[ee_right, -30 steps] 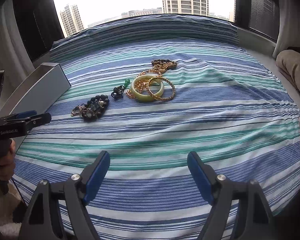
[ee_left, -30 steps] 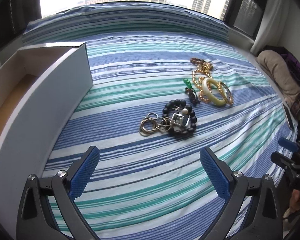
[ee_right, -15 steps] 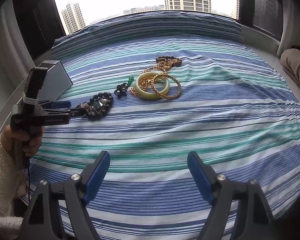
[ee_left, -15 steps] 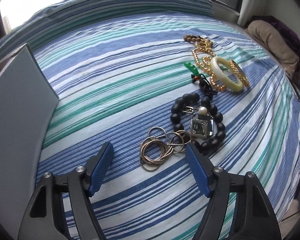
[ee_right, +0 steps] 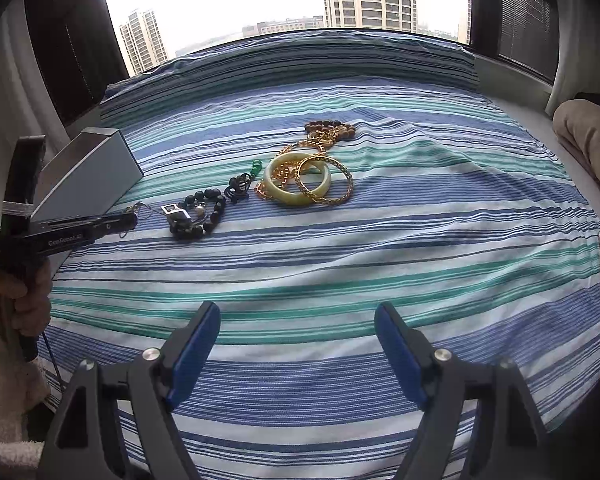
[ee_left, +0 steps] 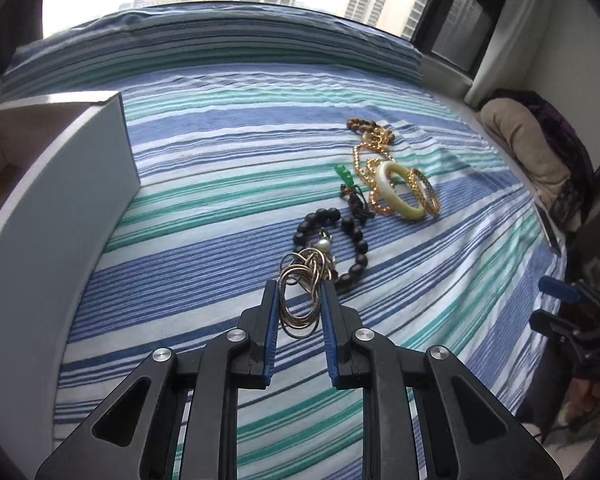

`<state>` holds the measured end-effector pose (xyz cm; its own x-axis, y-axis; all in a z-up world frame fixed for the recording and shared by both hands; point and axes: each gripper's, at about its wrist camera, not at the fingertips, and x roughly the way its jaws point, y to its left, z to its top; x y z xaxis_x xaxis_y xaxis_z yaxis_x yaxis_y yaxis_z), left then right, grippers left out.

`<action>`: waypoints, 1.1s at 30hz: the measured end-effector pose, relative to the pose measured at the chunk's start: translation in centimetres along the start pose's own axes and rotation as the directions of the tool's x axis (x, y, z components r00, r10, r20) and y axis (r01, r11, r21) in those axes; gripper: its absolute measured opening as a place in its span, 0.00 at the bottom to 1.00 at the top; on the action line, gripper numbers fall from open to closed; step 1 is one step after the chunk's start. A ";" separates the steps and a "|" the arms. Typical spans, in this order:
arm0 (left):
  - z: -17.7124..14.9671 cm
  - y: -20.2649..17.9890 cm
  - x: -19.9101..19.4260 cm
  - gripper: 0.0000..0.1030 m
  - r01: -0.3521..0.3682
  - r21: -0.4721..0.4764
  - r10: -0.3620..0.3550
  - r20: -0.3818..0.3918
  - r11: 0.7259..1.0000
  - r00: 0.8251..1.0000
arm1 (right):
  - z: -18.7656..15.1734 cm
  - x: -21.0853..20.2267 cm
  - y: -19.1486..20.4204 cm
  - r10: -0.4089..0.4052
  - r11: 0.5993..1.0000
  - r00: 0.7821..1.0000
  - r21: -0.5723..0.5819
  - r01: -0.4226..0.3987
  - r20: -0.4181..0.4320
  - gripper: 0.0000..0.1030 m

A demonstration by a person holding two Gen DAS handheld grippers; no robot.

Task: Organize jewelry
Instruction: 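Grasp the silver key rings with the left tool and lift them, then grasp the gold chain bracelet with the right tool while the left tool holds the silver rings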

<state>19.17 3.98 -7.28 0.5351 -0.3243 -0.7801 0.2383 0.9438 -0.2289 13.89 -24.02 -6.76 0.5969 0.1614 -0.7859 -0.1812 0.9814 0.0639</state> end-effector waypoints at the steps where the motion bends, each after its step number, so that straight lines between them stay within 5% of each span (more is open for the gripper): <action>1: -0.1 -0.2 -1.0 0.18 -0.005 -0.001 0.005 0.013 1.000 1.000 | 0.0 0.1 0.0 -0.001 1.000 1.000 0.002 0.001 -0.003 0.79; 8: -2.7 1.3 -5.4 0.18 -0.041 -0.093 0.043 0.021 0.995 0.999 | 1.1 0.7 -0.7 0.065 0.998 0.998 0.021 -0.065 -0.006 0.79; 15: -5.6 3.3 -8.2 0.18 -0.084 -0.198 0.091 0.027 0.977 0.995 | 6.9 5.2 -2.9 0.137 0.990 0.990 -0.037 -0.139 -0.033 0.76; 18: -6.4 3.7 -8.6 0.18 -0.099 -0.225 0.107 0.026 0.969 0.994 | 10.0 9.1 -3.6 0.190 0.982 0.977 0.013 -0.190 -0.099 0.43; 26: -7.5 4.0 -9.1 0.18 -0.102 -0.251 0.109 0.017 0.963 0.994 | 13.6 16.1 -2.4 0.231 0.973 0.953 0.059 -0.224 -0.198 0.39; 27: -7.5 4.0 -9.1 0.18 -0.102 -0.252 0.110 0.016 0.962 0.994 | 13.6 16.8 -2.2 0.239 0.971 0.946 0.056 -0.232 -0.219 0.29; 28: -7.5 4.0 -9.2 0.18 -0.106 -0.254 0.113 0.017 0.961 0.993 | 13.6 17.4 -2.1 0.239 0.971 0.941 0.054 -0.233 -0.240 0.08; 33: -7.5 3.7 -10.4 0.18 -0.104 -0.268 0.117 0.036 0.958 0.992 | 13.3 14.8 -2.8 0.255 0.966 0.948 0.096 -0.241 -0.191 0.06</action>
<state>8.38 11.34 -4.36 0.5878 -0.2134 -0.7804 -0.0441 0.9547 -0.2944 33.67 -22.97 -10.37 0.3707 0.3835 -0.8459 -0.2439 0.9190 0.3098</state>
